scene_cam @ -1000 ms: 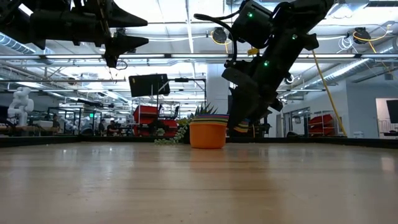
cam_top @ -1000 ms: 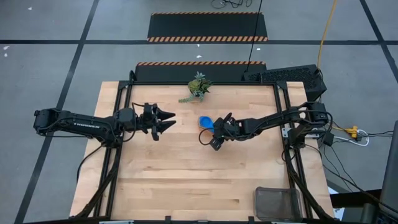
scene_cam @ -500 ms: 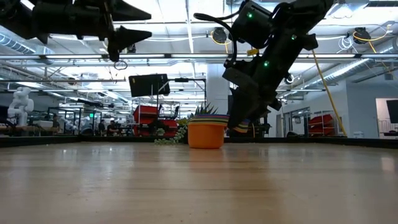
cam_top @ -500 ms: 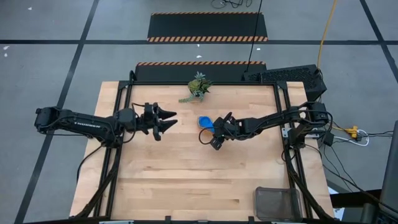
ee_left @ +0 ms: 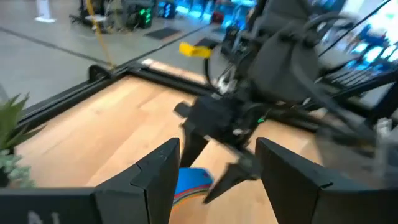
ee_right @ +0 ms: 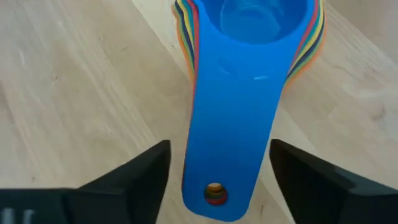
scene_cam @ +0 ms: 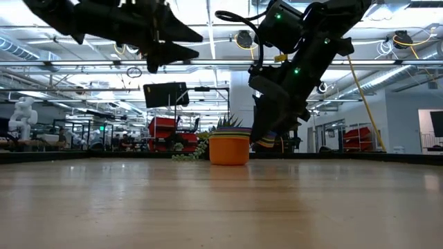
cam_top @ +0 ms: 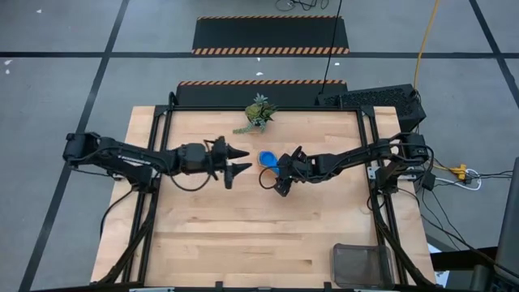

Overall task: Nest measuring cups in basket
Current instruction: Put the stacked measuring cups into the black transparent bin

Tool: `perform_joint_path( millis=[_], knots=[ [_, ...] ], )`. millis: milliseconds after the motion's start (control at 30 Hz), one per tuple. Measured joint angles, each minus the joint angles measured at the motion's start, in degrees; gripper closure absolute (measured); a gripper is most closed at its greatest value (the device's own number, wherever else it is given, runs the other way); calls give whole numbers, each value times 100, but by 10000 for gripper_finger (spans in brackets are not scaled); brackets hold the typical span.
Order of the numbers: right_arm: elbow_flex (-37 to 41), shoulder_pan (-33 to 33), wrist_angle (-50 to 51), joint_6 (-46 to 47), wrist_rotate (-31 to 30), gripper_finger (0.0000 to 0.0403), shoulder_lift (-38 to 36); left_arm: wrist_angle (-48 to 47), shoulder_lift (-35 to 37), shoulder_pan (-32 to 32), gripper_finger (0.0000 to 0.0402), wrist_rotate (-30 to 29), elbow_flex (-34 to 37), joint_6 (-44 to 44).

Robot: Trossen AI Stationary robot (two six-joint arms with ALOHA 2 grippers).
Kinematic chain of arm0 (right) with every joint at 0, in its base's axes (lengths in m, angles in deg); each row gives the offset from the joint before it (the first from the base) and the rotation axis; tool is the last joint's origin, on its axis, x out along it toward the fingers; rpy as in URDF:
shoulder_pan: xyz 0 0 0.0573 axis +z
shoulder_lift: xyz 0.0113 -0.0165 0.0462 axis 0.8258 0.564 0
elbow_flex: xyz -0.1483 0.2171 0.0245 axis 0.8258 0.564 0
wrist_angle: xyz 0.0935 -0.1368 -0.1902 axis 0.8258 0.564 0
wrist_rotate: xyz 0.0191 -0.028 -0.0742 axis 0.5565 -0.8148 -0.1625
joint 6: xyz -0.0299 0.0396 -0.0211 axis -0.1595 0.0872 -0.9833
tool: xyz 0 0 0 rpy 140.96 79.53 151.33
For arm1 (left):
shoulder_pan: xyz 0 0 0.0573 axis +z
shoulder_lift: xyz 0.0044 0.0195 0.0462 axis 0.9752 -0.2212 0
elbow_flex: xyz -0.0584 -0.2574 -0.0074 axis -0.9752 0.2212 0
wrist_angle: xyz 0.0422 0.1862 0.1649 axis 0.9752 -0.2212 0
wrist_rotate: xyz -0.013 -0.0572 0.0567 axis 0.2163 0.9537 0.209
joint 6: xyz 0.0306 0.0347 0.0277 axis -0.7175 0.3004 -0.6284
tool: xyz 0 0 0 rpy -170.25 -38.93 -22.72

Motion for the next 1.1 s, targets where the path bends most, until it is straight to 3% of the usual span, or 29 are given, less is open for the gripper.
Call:
perform_joint_path(
  millis=[267, 533, 800, 1000, 1100],
  knots=[
    [0, 208, 149, -505, -29, 106, -412, -1122, -393, 0, 188, -651, -586, -350],
    [-3, 426, 513, -616, -53, 106, -1023, -1287, -467, 143, 188, -795, -631, -328],
    [-2, 832, 1557, -780, -1174, 106, -1324, -1437, -511, 322, 188, -544, -744, -230],
    [167, 1338, 1480, -667, -1702, 106, -1320, -1804, -818, 283, 188, -528, -1239, -436],
    [439, 1617, 1023, -1055, -2138, 106, -1315, -2281, -1097, 280, 188, -524, -1599, -635]
  ],
)
